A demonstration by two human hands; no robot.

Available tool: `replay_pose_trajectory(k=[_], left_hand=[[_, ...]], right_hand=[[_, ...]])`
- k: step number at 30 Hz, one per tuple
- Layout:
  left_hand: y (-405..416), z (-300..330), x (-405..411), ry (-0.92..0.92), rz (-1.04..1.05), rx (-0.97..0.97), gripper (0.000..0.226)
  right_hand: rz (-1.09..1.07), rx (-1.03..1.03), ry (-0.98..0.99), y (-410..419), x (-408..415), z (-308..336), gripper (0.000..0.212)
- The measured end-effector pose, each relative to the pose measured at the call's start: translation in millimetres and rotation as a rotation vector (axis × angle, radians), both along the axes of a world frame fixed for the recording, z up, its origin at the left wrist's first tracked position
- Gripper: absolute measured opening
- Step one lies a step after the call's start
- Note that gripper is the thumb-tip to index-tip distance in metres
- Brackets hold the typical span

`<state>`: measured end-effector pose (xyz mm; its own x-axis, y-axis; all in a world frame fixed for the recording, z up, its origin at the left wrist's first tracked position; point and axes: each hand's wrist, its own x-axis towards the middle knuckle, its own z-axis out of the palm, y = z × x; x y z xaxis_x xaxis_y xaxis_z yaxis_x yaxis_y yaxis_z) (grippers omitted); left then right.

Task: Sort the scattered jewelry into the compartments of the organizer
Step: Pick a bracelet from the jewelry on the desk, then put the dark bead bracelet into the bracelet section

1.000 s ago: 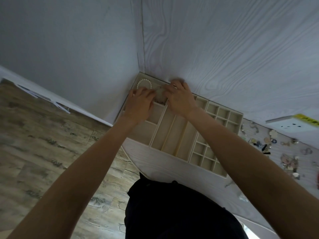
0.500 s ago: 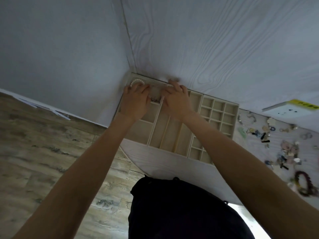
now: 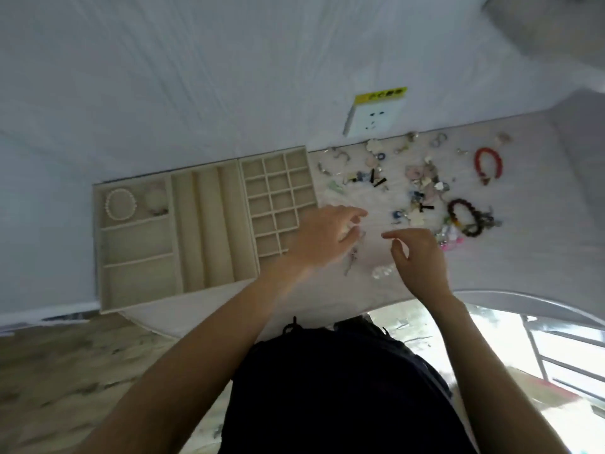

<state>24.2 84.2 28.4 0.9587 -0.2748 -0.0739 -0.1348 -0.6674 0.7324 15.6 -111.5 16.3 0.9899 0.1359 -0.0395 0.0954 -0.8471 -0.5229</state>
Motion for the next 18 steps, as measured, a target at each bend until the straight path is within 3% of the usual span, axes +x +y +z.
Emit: replay_pose_trajectory(k=[4,9,14,18], left_hand=[[-85,-3,68,-0.03,-0.168,0.177,0.032],[-178,-25,120,-0.05,-0.24,0.36,0.036],[-221,-46,118,-0.039,-0.152,0.605,0.034],[-223,-52,114,0.009,-0.052,0.564,0.025]], right_hand=[[-0.153,-0.062,0.039,-76,38,1,0.024],[-0.159,-0.215,0.103,-155,98,-11,0.027],[0.04,-0.292,0.2,-175,108,-25,0.03],[0.051,-0.27,0.206,-178,103,-36,0.025]])
